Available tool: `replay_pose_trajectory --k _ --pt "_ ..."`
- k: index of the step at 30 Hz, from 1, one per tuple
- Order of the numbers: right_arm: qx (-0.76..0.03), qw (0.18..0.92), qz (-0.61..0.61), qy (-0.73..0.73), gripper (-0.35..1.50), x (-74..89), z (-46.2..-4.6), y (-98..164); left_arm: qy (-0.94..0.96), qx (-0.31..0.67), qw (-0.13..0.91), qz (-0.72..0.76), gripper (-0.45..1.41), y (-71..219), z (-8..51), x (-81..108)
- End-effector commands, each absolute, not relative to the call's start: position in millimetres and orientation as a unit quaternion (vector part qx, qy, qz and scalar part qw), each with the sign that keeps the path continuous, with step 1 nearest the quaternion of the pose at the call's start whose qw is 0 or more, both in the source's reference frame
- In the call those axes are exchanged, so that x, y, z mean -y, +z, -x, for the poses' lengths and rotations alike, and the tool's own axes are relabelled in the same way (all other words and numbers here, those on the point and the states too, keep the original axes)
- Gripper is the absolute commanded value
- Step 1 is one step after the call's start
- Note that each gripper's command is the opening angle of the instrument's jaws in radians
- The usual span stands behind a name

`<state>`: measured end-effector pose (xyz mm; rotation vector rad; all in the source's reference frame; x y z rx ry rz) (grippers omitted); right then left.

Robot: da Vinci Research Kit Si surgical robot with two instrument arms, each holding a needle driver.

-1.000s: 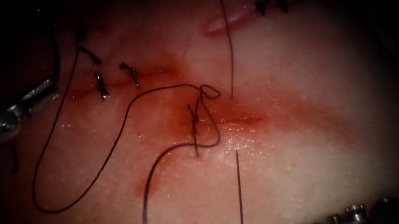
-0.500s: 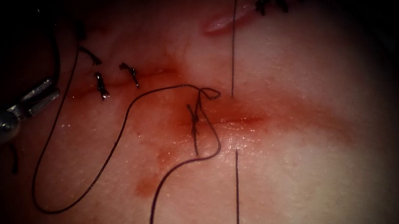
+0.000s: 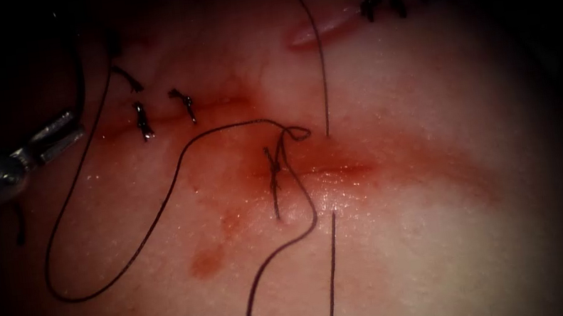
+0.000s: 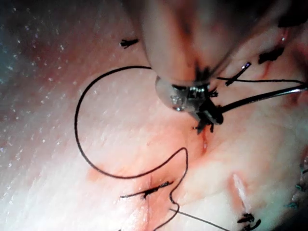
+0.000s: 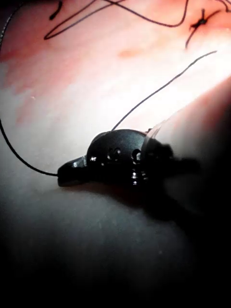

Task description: Wound Closure

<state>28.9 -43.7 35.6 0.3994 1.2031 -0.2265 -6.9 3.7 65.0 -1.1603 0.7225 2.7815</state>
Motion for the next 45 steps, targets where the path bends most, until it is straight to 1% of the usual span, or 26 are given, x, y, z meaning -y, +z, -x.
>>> replay_pose_trajectory --k 1,8,10,11,19,24,26,29,30,31,32,33,38,45 --pt "-0.550 0.814 -0.166 -0.084 1.16 41.2 -28.9 35.4 0.897 -0.234 0.021 0.375 -0.23 65.5 7.5 -4.0" --pt "-0.523 0.847 -0.078 -0.052 1.16 31.7 -23.5 36.0 0.897 -0.234 0.021 0.375 -0.23 65.6 7.5 -4.0" --pt "-0.518 0.852 -0.057 -0.045 1.14 29.4 -22.5 37.0 0.897 -0.234 0.021 0.375 -0.23 65.6 7.5 -4.0" --pt "-0.513 0.857 -0.045 -0.039 1.18 28.3 -22.2 37.8 0.897 -0.234 0.021 0.375 -0.23 65.6 7.5 -4.0" --pt "-0.504 0.863 -0.019 -0.017 1.16 24.7 -22.3 45.0 0.897 -0.233 0.020 0.374 -0.23 65.7 7.5 -4.0" --pt "-0.508 0.861 -0.012 -0.023 1.16 24.8 -23.6 48.9 0.897 -0.233 0.020 0.374 -0.21 65.7 7.5 -4.0" --pt "-0.513 0.858 -0.014 -0.026 1.11 25.1 -24.2 49.7 0.897 -0.233 0.020 0.374 -0.21 65.7 7.5 -4.0" --pt "-0.522 0.853 -0.015 -0.029 0.98 25.5 -25.3 50.3 0.897 -0.233 0.020 0.374 -0.21 65.7 7.5 -4.0" --pt "-0.523 0.852 -0.015 -0.029 0.82 25.5 -25.5 50.4 0.897 -0.233 0.020 0.374 -0.21 65.7 7.5 -4.0" --pt "-0.523 0.852 -0.015 -0.030 0.45 25.5 -25.6 50.4 0.897 -0.233 0.020 0.374 -0.21 65.7 7.5 -4.0" --pt "-0.524 0.851 -0.014 -0.029 -0.05 25.6 -25.5 50.3 0.897 -0.233 0.020 0.374 -0.21 65.7 7.5 -4.0" --pt "-0.525 0.850 -0.017 -0.031 -0.35 25.6 -25.4 50.3 0.897 -0.233 0.020 0.374 -0.21 65.7 7.5 -4.0" --pt "-0.525 0.850 -0.022 -0.036 -0.35 26.2 -25.2 49.5 0.897 -0.233 0.020 0.374 -0.21 65.7 7.5 -4.0" --pt "-0.528 0.847 -0.038 -0.055 -0.35 28.7 -25.9 46.9 0.897 -0.233 0.020 0.374 -0.21 65.7 7.5 -4.0"
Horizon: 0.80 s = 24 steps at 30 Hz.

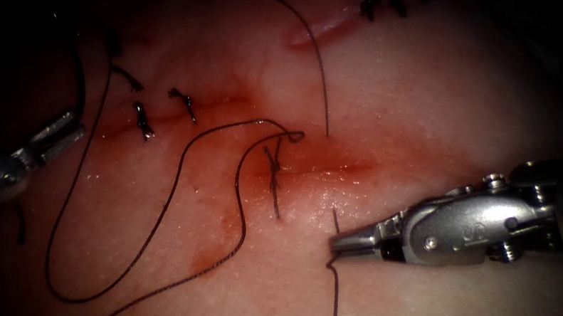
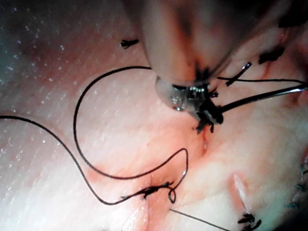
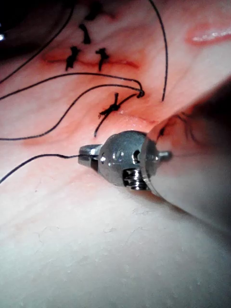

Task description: Wound Closure

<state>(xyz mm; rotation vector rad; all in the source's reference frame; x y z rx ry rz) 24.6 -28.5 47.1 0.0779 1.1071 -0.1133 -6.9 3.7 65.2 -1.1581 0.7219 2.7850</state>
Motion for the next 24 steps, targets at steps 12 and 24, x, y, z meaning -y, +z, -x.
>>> replay_pose_trajectory --k 12,24 --pt "-0.533 0.838 -0.071 -0.092 -0.35 31.9 -26.7 44.0 0.897 -0.233 0.020 0.374 -0.21 65.7 7.5 -4.0" --pt "-0.551 0.820 -0.118 -0.102 -0.35 33.9 -26.4 42.7 0.897 -0.233 0.020 0.374 -0.21 65.7 7.5 -3.9"
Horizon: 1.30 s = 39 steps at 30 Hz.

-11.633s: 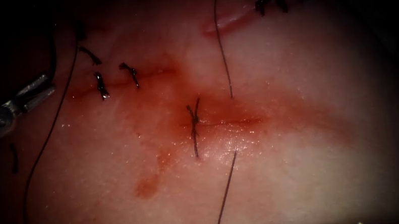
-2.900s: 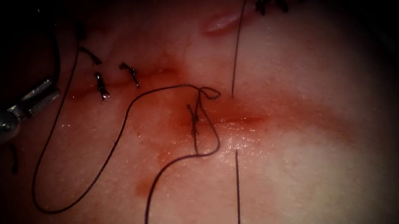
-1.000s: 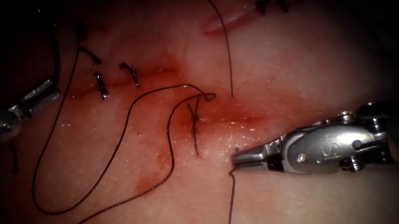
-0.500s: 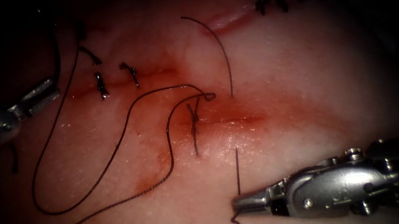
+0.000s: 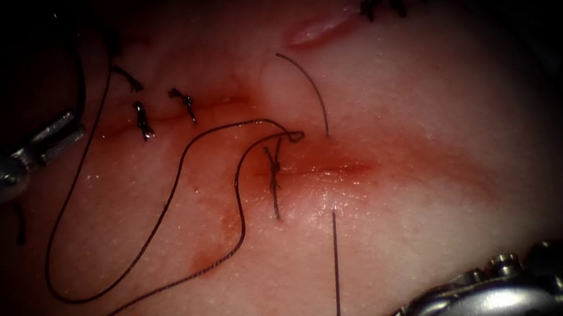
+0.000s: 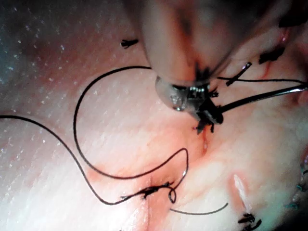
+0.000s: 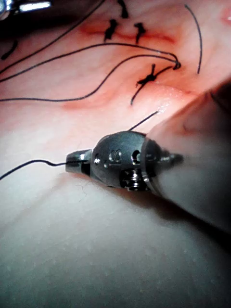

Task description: Wound Closure

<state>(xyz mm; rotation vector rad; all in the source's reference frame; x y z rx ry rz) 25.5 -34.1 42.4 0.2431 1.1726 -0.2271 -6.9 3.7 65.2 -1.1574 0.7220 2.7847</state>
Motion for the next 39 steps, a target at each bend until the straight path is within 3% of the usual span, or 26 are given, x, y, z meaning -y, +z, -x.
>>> replay_pose_trajectory --k 1,2,5,9,20,29,35,37,39 --pt "-0.550 0.820 -0.129 -0.093 0.04 33.8 -26.3 42.7 0.897 -0.233 0.020 0.374 -0.21 65.7 7.5 -3.9" --pt "-0.550 0.822 -0.128 -0.072 0.47 33.4 -26.0 42.7 0.897 -0.233 0.020 0.374 -0.21 65.7 7.5 -3.9" --pt "-0.538 0.836 -0.106 -0.012 1.13 31.6 -24.6 42.8 0.897 -0.233 0.020 0.374 -0.21 65.7 7.5 -4.0" --pt "-0.495 0.865 -0.073 0.032 1.21 28.6 -21.9 43.3 0.897 -0.233 0.020 0.374 -0.21 65.7 7.5 -3.9" --pt "-0.419 0.890 -0.042 0.174 1.28 21.7 -19.5 48.4 0.898 -0.234 0.020 0.373 -0.21 65.7 7.6 -4.0" --pt "-0.391 0.812 -0.103 0.420 1.21 16.1 -21.3 53.2 0.898 -0.232 0.018 0.372 -0.21 65.9 7.6 -3.9" --pt "-0.368 0.759 -0.131 0.522 0.86 15.1 -23.2 55.1 0.898 -0.232 0.018 0.372 -0.20 66.0 7.6 -3.9" --pt "-0.364 0.739 -0.148 0.547 0.62 14.9 -24.1 55.6 0.898 -0.232 0.018 0.372 -0.20 66.0 7.6 -3.9" --pt "-0.361 0.730 -0.150 0.560 0.61 14.6 -24.8 56.0 0.898 -0.232 0.018 0.372 -0.20 65.9 7.6 -3.9"
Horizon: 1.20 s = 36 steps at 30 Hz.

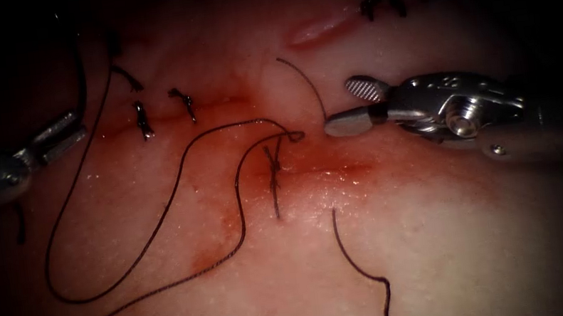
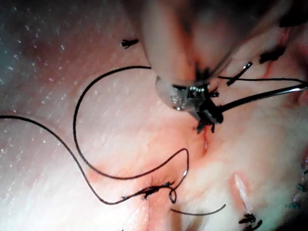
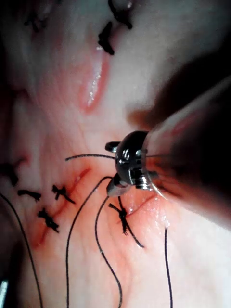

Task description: Wound Closure

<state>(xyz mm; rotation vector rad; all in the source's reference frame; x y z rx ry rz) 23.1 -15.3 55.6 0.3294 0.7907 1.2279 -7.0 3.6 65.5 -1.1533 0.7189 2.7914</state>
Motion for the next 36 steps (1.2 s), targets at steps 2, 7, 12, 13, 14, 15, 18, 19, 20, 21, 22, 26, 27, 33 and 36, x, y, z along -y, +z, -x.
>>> replay_pose_trajectory --k 2,7,12,13,14,15,18,19,20,21,22,26,27,33,36 --pt "-0.361 0.725 -0.147 0.568 0.61 14.4 -25.4 56.7 0.898 -0.232 0.019 0.372 -0.20 65.9 7.6 -3.9" --pt "-0.339 0.737 -0.141 0.568 0.59 14.1 -26.4 58.4 0.899 -0.232 0.019 0.372 -0.20 65.9 7.6 -3.9" --pt "-0.337 0.737 -0.129 0.571 0.61 13.7 -27.0 60.3 0.899 -0.232 0.018 0.372 -0.20 65.9 7.6 -3.9" --pt "-0.338 0.738 -0.127 0.571 0.57 13.7 -27.1 60.5 0.898 -0.232 0.018 0.372 -0.20 65.9 7.6 -3.9" --pt "-0.338 0.738 -0.125 0.571 0.19 13.8 -27.2 60.8 0.899 -0.232 0.018 0.372 -0.20 65.9 7.6 -3.9" --pt "-0.334 0.739 -0.127 0.571 -0.30 13.9 -27.3 60.9 0.899 -0.232 0.018 0.372 -0.20 65.9 7.6 -3.9" --pt "-0.321 0.745 -0.134 0.570 -0.35 14.2 -27.1 60.7 0.899 -0.232 0.018 0.372 -0.20 65.9 7.5 -3.9" --pt "-0.328 0.741 -0.133 0.571 -0.35 14.3 -26.9 60.6 0.898 -0.232 0.018 0.372 -0.20 65.9 7.5 -3.9" --pt "-0.337 0.738 -0.129 0.570 -0.35 14.4 -26.7 60.3 0.898 -0.232 0.018 0.372 -0.20 65.9 7.5 -3.9" --pt "-0.343 0.743 -0.126 0.561 -0.35 14.5 -26.6 60.1 0.898 -0.232 0.018 0.372 -0.20 65.9 7.5 -3.9" --pt "-0.350 0.748 -0.119 0.551 -0.35 14.6 -26.4 59.9 0.898 -0.232 0.018 0.372 -0.20 65.9 7.5 -3.9" --pt "-0.395 0.761 -0.104 0.504 -0.35 14.6 -25.6 58.8 0.899 -0.232 0.018 0.372 -0.20 65.9 7.5 -3.9" --pt "-0.409 0.760 -0.100 0.495 -0.35 14.5 -25.3 58.4 0.899 -0.232 0.018 0.372 -0.20 65.9 7.5 -3.9" --pt "-0.456 0.735 -0.085 0.494 -0.35 13.5 -24.0 56.4 0.899 -0.233 0.019 0.372 -0.20 66.0 7.6 -4.0" --pt "-0.465 0.736 -0.076 0.487 -0.35 13.1 -24.1 55.3 0.898 -0.233 0.018 0.373 -0.21 66.3 7.6 -4.0"
